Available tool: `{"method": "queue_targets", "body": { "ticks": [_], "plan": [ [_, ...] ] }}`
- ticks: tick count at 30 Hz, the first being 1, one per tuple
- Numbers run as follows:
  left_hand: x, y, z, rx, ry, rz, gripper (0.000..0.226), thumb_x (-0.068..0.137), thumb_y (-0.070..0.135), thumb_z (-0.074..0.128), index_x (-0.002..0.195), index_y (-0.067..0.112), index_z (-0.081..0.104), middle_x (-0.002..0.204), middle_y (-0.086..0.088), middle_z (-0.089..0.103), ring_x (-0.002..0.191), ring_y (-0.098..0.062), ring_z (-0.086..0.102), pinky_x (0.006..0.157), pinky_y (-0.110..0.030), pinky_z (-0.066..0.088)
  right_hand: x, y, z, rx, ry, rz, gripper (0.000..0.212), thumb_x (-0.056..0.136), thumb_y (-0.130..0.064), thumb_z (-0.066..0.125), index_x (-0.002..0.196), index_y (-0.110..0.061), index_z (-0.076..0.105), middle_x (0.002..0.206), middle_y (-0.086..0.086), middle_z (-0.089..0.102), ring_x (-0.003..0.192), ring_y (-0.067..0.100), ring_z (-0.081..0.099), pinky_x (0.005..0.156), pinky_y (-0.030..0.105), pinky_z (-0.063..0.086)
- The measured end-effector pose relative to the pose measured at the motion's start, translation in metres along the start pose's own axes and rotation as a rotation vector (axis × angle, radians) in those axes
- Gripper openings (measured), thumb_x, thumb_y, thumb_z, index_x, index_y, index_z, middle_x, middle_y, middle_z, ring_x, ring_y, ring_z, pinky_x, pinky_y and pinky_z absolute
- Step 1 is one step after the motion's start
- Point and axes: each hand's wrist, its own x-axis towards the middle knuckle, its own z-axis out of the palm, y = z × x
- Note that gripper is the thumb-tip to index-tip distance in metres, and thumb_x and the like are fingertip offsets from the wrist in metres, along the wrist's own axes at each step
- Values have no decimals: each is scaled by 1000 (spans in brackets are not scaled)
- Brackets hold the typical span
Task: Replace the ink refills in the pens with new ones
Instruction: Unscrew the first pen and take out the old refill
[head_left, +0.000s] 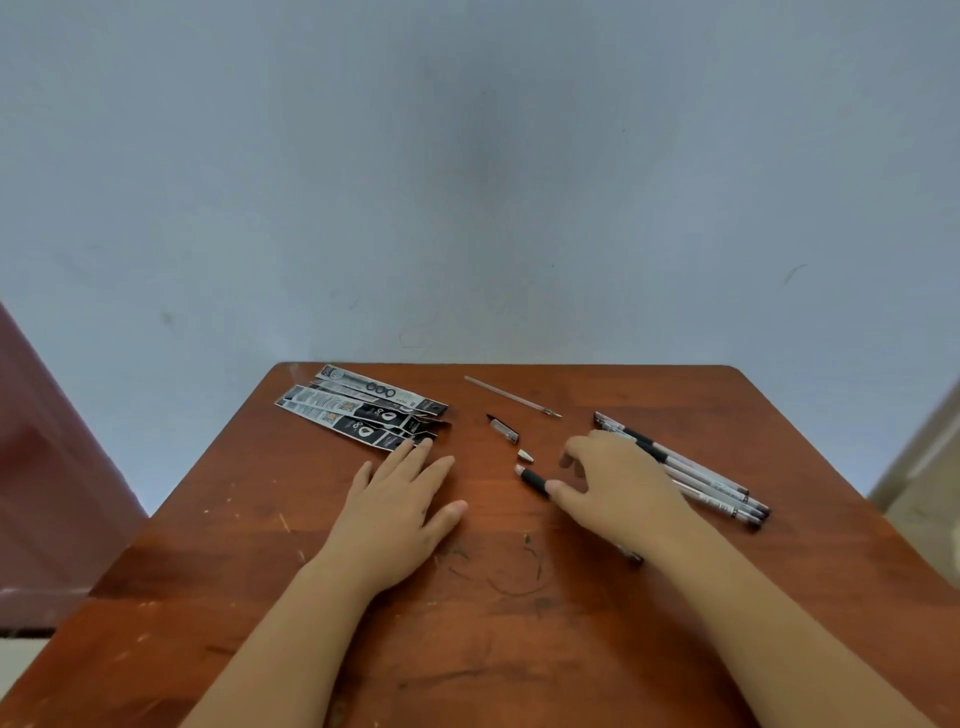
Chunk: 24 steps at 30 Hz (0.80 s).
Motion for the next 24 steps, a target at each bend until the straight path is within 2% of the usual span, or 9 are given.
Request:
{"method": "queue_targets", "body": {
  "ticks": [4,9,15,24],
  "plan": [
    [-1,-3,0,-36,67,-27,54,94,47,29,143,30,14,154,6,1,140,-10,-6,114,-37,2,1,-5,9,-22,-18,-22,27,89,-31,48,111,-15,53,111,2,57,101,18,54,83,29,44],
    [-2,-9,0,-51,52,-93,52,94,47,28,142,29,17,154,4,4,141,-14,-4,114,-41,2,2,-9,11,4,-17,42,20,87,-23,49,101,-12,58,103,3,63,94,19,57,78,30,48],
    [-4,-7,3,-34,51,-99,51,95,47,25,142,28,18,154,2,4,141,-16,-3,114,-42,0,4,-1,14,28,0,121,21,83,-23,51,100,-14,60,102,2,63,92,18,58,77,32,52],
    [-8,1,-8,-32,106,-98,51,95,44,29,142,26,20,154,1,2,141,-18,-2,113,-43,8,-1,-4,8,112,113,58,30,83,-33,52,106,-14,57,102,2,60,94,16,55,75,28,45]
  ]
}}
